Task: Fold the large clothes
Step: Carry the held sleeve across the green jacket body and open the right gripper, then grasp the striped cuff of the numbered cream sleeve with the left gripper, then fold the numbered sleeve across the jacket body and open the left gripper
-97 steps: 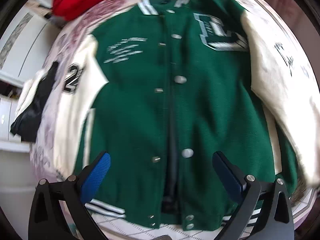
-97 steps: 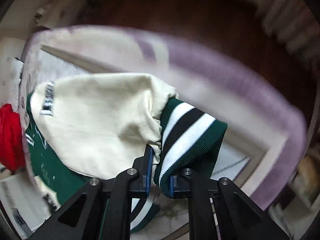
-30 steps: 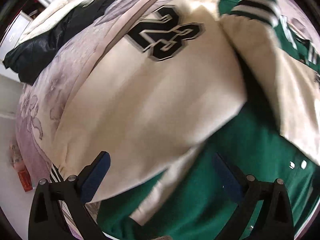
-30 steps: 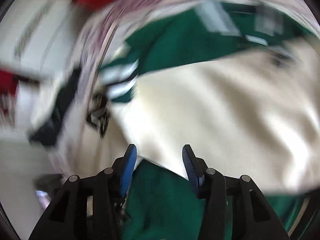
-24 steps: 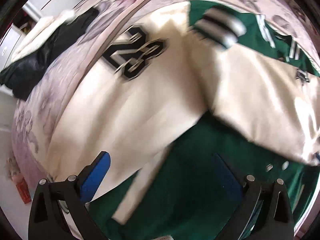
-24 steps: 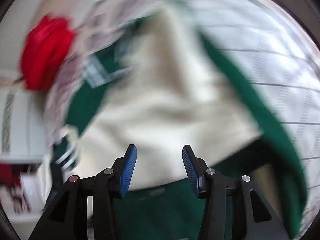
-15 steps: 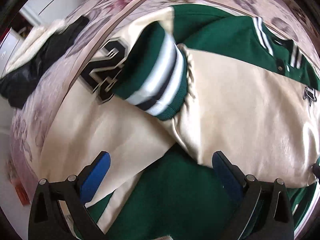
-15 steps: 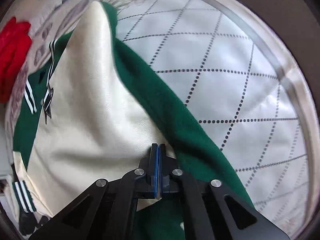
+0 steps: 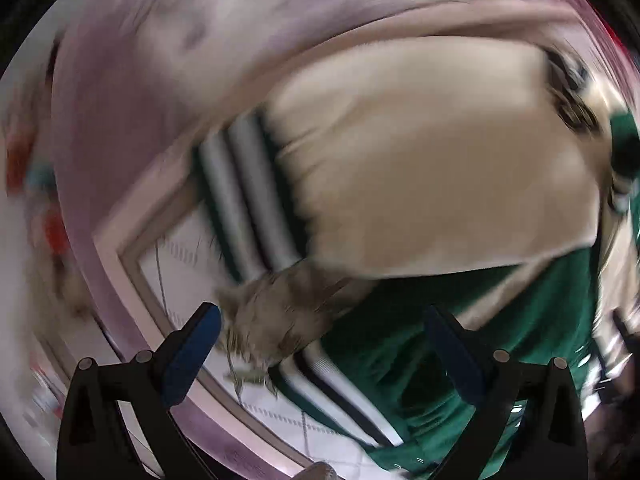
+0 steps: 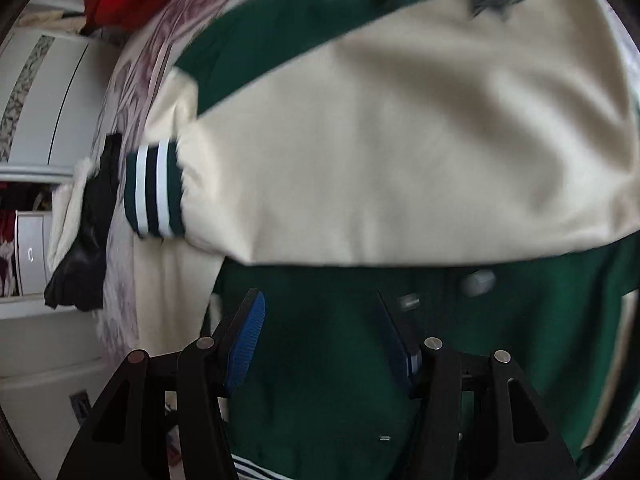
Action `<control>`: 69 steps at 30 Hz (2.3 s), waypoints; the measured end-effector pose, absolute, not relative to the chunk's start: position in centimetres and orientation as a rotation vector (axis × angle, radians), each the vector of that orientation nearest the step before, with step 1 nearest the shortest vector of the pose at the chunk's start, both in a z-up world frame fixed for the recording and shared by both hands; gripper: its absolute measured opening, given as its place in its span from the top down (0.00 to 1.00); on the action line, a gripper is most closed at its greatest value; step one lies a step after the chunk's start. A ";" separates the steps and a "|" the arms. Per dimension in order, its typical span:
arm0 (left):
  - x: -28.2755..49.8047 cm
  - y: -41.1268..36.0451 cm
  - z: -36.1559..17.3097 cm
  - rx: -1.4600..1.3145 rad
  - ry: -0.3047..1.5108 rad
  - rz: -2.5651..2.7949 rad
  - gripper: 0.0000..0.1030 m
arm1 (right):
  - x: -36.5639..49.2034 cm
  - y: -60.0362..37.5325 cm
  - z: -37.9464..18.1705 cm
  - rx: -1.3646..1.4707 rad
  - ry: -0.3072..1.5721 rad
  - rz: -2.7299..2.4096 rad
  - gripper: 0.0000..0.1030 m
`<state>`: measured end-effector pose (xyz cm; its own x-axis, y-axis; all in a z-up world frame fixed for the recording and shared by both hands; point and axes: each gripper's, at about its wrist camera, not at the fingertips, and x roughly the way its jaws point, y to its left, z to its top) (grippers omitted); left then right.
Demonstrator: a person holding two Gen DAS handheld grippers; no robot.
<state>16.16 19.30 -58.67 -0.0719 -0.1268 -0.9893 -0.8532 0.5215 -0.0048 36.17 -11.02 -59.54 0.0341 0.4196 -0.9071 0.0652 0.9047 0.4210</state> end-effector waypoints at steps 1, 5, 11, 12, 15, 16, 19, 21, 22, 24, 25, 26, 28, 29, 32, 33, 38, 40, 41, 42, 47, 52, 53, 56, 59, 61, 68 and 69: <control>15.1 19.8 -59.1 -0.941 1.533 0.761 0.00 | 35.5 -10.2 -59.8 0.391 1.527 0.281 0.43; 13.1 21.5 -61.9 -1.236 1.440 0.733 0.00 | 34.5 -8.4 -61.1 0.365 1.524 0.248 0.43; 14.6 25.4 -62.8 -1.347 1.196 0.802 0.35 | 37.1 -7.7 -62.8 0.342 1.522 0.206 0.43; 15.0 26.0 -62.4 -1.307 1.166 0.832 0.59 | 37.0 -7.6 -62.6 0.331 1.512 0.207 0.43; 17.4 29.2 -61.1 -1.164 1.106 0.849 0.79 | 37.1 -7.3 -61.3 0.248 1.474 0.207 0.43; 18.4 30.4 -60.7 -1.122 1.088 0.856 0.80 | 37.2 -6.8 -61.0 0.216 1.452 0.212 0.43; 21.1 35.4 -59.3 -1.004 1.048 0.880 0.84 | 37.8 -5.0 -59.6 0.116 1.382 0.258 0.43; 23.3 38.1 -57.2 -0.920 1.007 0.872 0.86 | 38.1 -3.1 -59.1 0.013 1.337 0.280 0.43; 23.4 39.6 -56.9 -0.901 0.994 0.867 0.87 | 38.4 -1.9 -58.9 -0.048 1.308 0.293 0.43; 25.0 40.9 -54.7 -0.837 0.960 0.856 0.87 | 39.0 0.5 -59.1 -0.128 1.275 0.327 0.43; 26.0 40.6 -53.5 -0.801 0.946 0.852 0.87 | 39.4 1.9 -59.5 -0.185 1.259 0.336 0.43; 26.6 42.6 -53.1 -0.765 0.927 0.843 0.87 | 39.6 2.6 -59.7 -0.226 1.250 0.342 0.43; 28.1 43.3 -51.1 -0.704 0.898 0.828 0.87 | 40.2 4.5 -60.0 -0.302 1.195 0.339 0.77; 28.3 43.3 -50.2 -0.680 0.887 0.821 0.87 | 40.7 5.2 -59.6 -0.314 1.151 0.319 0.78; 31.2 43.7 -47.4 -0.597 0.847 0.794 0.87 | 41.8 6.3 -58.0 -0.319 1.062 0.295 0.84; 31.6 43.5 -46.6 -0.580 0.836 0.783 0.87 | 42.5 6.8 -58.1 -0.319 1.073 0.297 0.84; 35.0 41.4 -42.2 -0.457 0.775 0.717 0.88 | 45.2 4.9 -60.6 -0.171 1.310 0.341 0.78; 35.9 40.0 -40.8 -0.404 0.752 0.698 0.88 | 45.2 2.5 -59.6 -0.071 1.329 0.329 0.46; 36.4 39.1 -40.1 -0.378 0.736 0.683 0.88 | 44.8 0.4 -58.7 -0.008 1.321 0.309 0.32; 37.0 37.9 -39.4 -0.348 0.723 0.672 0.88 | 44.4 -0.8 -58.1 0.024 1.313 0.294 0.30; 39.1 32.1 -36.2 -0.244 0.667 0.598 0.88 | 42.3 -9.2 -57.0 0.170 1.330 0.181 0.30; 41.9 23.3 -33.4 -0.142 0.625 0.458 0.88 | 40.5 -17.0 -58.1 0.299 1.389 0.063 0.30; 42.7 20.8 -33.2 -0.122 0.629 0.411 0.88 | 40.1 -19.0 -58.0 0.325 1.388 0.041 0.30; 44.6 13.3 -33.7 -0.103 0.675 0.247 0.88 | 39.2 -23.1 -56.8 0.371 1.355 0.007 0.30; 45.6 4.6 -35.4 -0.052 0.726 0.087 0.88 | 37.2 -29.1 -55.5 0.464 1.320 -0.054 0.30; 46.0 -2.4 -37.1 -0.011 0.771 -0.021 0.88 | 35.8 -32.5 -55.1 0.508 1.317 -0.091 0.30; 46.1 -20.5 -45.7 0.123 0.944 -0.265 0.88 | 30.7 -42.7 -57.2 0.573 1.344 -0.266 0.30; 46.1 -21.9 -46.9 0.140 0.963 -0.281 0.88 | 30.3 -43.7 -57.5 0.584 1.348 -0.282 0.30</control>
<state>46.11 -21.94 -46.86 0.5386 -0.1739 -0.8244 0.2976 0.9547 -0.0070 30.27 -43.66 -57.54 0.2157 0.1374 -0.9667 0.5138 0.8259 0.2321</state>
